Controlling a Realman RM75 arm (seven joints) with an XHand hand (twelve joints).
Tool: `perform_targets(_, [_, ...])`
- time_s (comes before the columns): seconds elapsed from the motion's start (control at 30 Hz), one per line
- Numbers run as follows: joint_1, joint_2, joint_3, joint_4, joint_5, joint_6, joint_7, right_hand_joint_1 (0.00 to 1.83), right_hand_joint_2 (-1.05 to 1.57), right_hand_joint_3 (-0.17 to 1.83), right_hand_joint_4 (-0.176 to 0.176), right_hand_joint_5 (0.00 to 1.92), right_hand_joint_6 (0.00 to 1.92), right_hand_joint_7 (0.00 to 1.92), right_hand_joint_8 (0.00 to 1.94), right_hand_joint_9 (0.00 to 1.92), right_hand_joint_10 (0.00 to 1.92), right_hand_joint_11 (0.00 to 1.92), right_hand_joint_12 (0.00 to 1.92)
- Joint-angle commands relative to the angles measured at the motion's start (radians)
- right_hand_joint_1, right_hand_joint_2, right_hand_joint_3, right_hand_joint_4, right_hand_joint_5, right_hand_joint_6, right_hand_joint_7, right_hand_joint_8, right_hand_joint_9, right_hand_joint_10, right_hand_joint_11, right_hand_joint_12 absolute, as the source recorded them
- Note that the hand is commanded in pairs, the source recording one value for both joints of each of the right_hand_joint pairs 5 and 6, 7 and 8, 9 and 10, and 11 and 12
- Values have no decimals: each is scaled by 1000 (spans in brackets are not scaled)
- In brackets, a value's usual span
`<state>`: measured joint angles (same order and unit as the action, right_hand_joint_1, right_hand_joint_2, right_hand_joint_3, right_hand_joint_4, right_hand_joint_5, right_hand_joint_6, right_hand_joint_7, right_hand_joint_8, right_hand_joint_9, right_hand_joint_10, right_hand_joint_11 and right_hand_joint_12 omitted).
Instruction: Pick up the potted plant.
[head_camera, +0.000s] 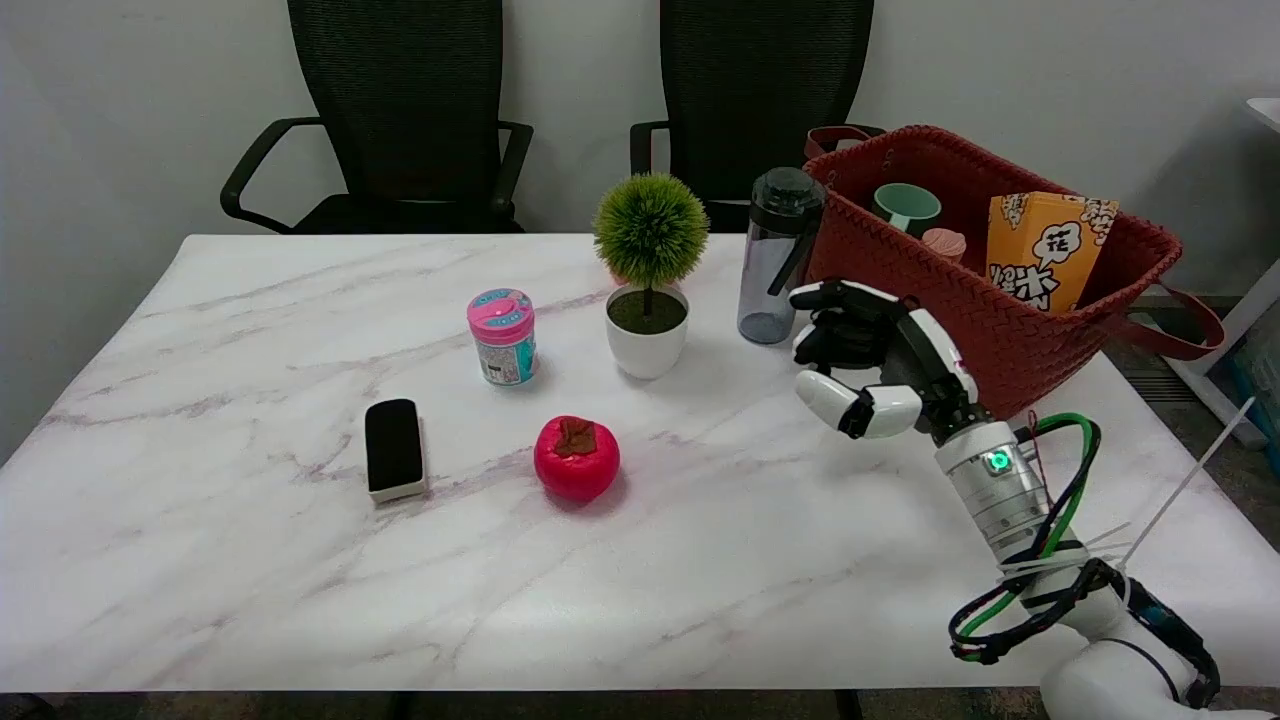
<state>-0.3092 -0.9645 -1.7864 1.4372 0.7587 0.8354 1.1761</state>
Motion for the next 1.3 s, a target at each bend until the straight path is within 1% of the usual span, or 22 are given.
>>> perform_targets(0.03, [42, -3, -123, -149, 26, 57, 132, 1134, 174, 1077, 0, 666, 666, 1001, 1001, 965, 965, 1165, 1165])
perform_targets(0.27, [65, -10, -128, -171, 17, 67, 137, 1132, 171, 1006, 0, 675, 675, 989, 989, 941, 941, 1123, 1123])
perform_targets(0.33, [79, -10, -135, -183, 16, 62, 137, 1134, 167, 1006, 0, 686, 686, 959, 959, 843, 843, 1013, 1013])
perform_targets(0.4, [97, -12, -147, -196, 16, 64, 137, 1139, 151, 1038, 0, 678, 678, 862, 862, 747, 747, 888, 888])
perform_targets(0.47, [112, -20, -159, -208, 16, 59, 137, 1147, 116, 1089, 0, 634, 634, 685, 685, 667, 667, 817, 817])
perform_targets(0.67, [152, -80, -163, -236, 16, 34, 137, 1141, 84, 1102, 0, 586, 586, 623, 623, 608, 608, 778, 778])
perform_targets(0.77, [159, -96, -161, -254, 16, 33, 137, 1139, 73, 1112, 0, 572, 572, 610, 610, 598, 598, 772, 772])
perform_targets(0.93, [164, -99, -158, -250, 19, 30, 131, 1130, 20, 1139, 0, 545, 545, 602, 602, 594, 594, 773, 773])
perform_targets(1.1, [180, -107, -165, -245, 16, -9, 130, 1116, -9, 1154, 0, 514, 514, 591, 591, 581, 581, 757, 757])
perform_targets(1.3, [228, -109, -164, -257, 17, -16, 136, 1113, -35, 1156, 0, 527, 527, 574, 574, 532, 532, 690, 690])
